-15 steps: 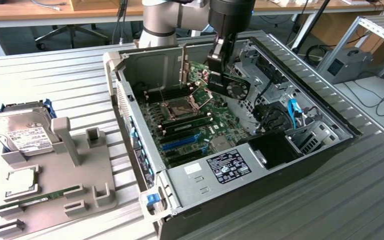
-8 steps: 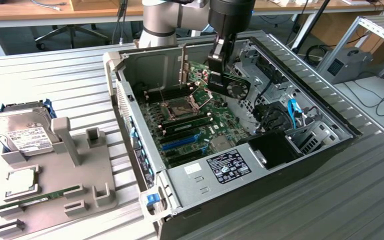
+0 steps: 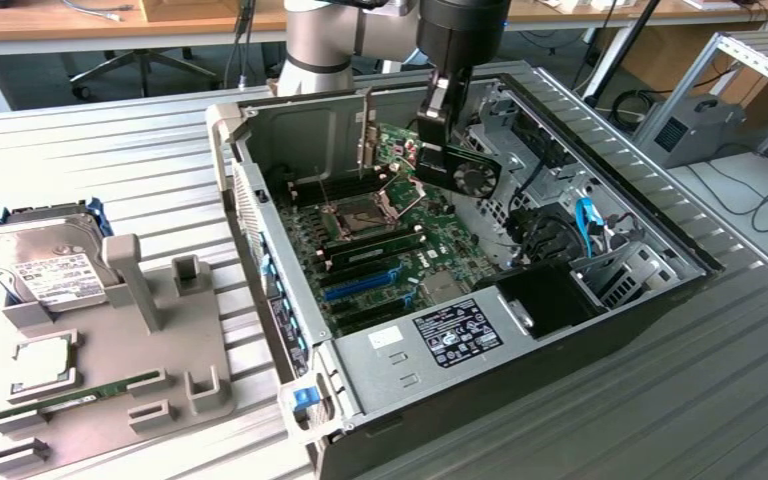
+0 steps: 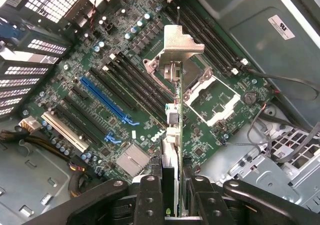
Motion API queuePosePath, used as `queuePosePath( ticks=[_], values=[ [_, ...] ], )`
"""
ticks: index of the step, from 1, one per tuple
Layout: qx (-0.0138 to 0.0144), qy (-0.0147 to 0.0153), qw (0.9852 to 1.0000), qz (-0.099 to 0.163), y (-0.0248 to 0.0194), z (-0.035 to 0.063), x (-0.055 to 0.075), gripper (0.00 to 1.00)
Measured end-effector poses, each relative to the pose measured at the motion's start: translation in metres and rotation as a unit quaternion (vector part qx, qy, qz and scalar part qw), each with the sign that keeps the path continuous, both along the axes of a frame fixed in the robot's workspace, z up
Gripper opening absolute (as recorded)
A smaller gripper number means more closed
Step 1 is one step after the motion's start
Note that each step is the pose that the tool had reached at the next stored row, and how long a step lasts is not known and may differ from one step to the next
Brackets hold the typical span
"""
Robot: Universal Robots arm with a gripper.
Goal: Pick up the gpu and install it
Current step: 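Insert the gpu into the slot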
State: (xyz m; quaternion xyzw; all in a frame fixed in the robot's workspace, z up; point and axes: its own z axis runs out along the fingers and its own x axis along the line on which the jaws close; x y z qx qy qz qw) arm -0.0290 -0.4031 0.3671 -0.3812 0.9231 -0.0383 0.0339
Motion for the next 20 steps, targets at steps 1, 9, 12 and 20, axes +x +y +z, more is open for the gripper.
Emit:
queuePosePath(
  ticks=[1,9,12,20],
  values=[
    [0.0000,0.0000,1.0000,0.002,0.0000,0.0000,0.0000,0.26],
    [0.0000,0.0000,0.9999,0.012,0.0000,0.0000,0.0000,0.26],
    [0.0000,0.0000,0.9999,0.017,0.0000,0.0000,0.0000,0.26],
    [0.0000,0.0000,0.9996,0.028,0.0000,0.0000,0.0000,0.26]
  ],
)
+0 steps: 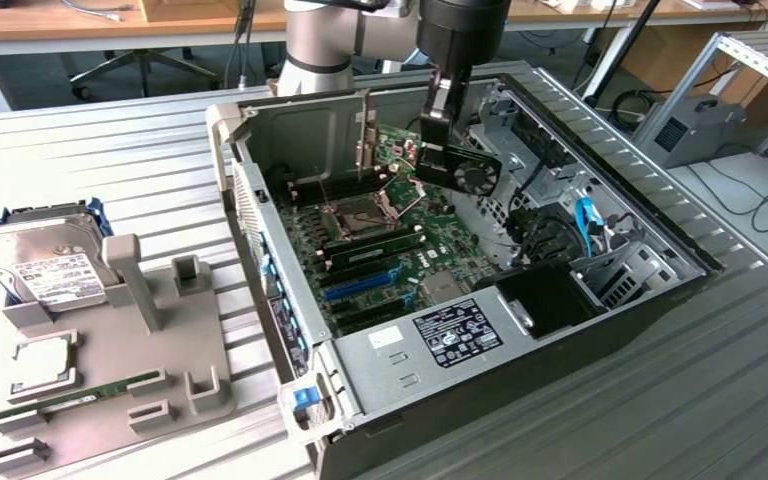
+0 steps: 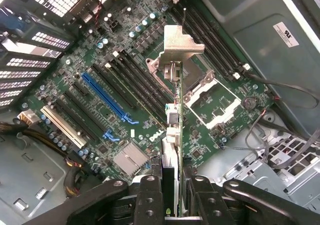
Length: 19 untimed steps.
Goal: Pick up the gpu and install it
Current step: 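Insert the gpu into the slot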
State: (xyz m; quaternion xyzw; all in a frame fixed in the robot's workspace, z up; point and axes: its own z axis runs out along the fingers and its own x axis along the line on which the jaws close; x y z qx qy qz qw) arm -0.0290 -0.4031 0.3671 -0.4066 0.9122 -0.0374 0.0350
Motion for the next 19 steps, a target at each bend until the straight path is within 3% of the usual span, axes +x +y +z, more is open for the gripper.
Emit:
queuePosePath(
  ticks=[19],
  values=[
    [0.0000,0.0000,0.9997,0.024,0.0000,0.0000,0.0000,0.26]
  ],
)
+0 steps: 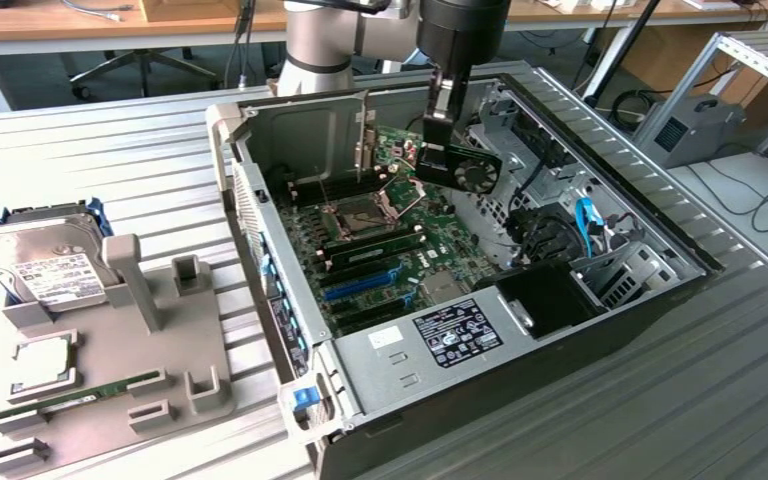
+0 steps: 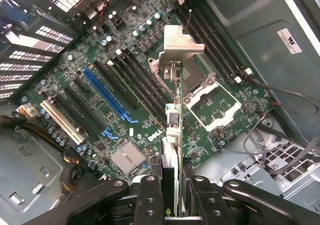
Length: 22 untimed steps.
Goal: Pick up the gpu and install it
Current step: 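Insert the gpu into the slot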
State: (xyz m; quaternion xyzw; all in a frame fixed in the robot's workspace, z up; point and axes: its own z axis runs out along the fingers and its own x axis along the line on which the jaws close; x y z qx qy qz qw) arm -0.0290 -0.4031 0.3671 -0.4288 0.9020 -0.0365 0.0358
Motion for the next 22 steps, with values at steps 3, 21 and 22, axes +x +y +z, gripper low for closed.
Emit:
queuePosePath(
  ticks=[3,21,22],
  values=[
    [0.0000,0.0000,1.0000,0.004,0.0000,0.0000,0.0000,0.26],
    [0.0000,0.0000,0.9996,0.028,0.0000,0.0000,0.0002,0.26],
    [0.0000,0.0000,0.9996,0.029,0.0000,0.0000,0.0002,0.26]
  ],
)
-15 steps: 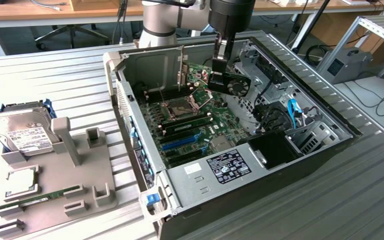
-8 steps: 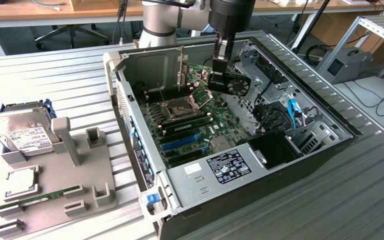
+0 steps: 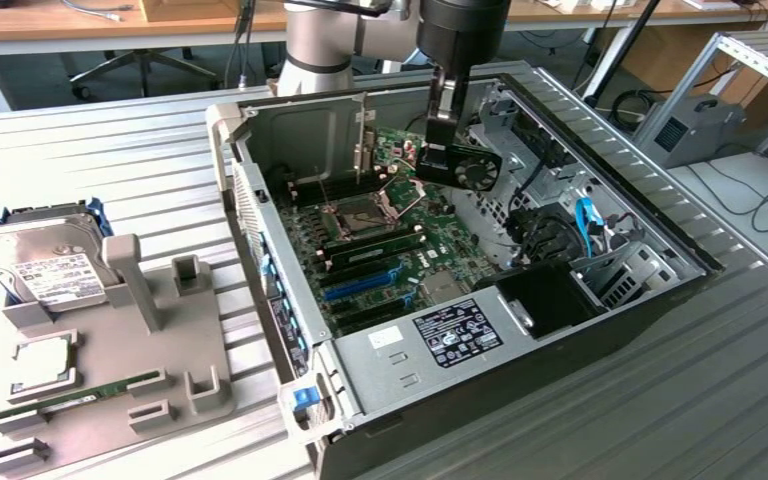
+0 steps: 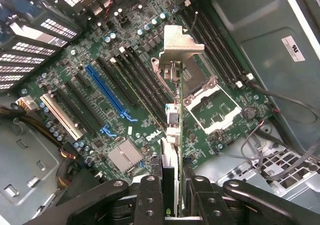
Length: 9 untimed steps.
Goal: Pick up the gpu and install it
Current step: 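Insert the gpu into the slot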
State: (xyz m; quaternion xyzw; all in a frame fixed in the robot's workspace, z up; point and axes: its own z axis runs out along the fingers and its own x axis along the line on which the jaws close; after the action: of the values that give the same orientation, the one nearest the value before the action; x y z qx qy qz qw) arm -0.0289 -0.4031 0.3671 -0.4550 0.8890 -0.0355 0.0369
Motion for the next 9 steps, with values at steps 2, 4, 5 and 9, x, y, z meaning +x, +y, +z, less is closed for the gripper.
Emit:
queuePosePath(
  ticks=[2,4,5,9],
  values=[
    [0.0000,0.0000,1.0000,0.002,0.0000,0.0000,0.0000,0.26],
    [0.0000,0.0000,1.0000,0.005,0.0000,0.0000,0.0000,0.26],
    [0.0000,0.0000,1.0000,0.006,0.0000,0.0000,0.0000,0.26],
    [0.0000,0.0000,0.9999,0.010,0.0000,0.0000,0.0000,0.26]
  ],
)
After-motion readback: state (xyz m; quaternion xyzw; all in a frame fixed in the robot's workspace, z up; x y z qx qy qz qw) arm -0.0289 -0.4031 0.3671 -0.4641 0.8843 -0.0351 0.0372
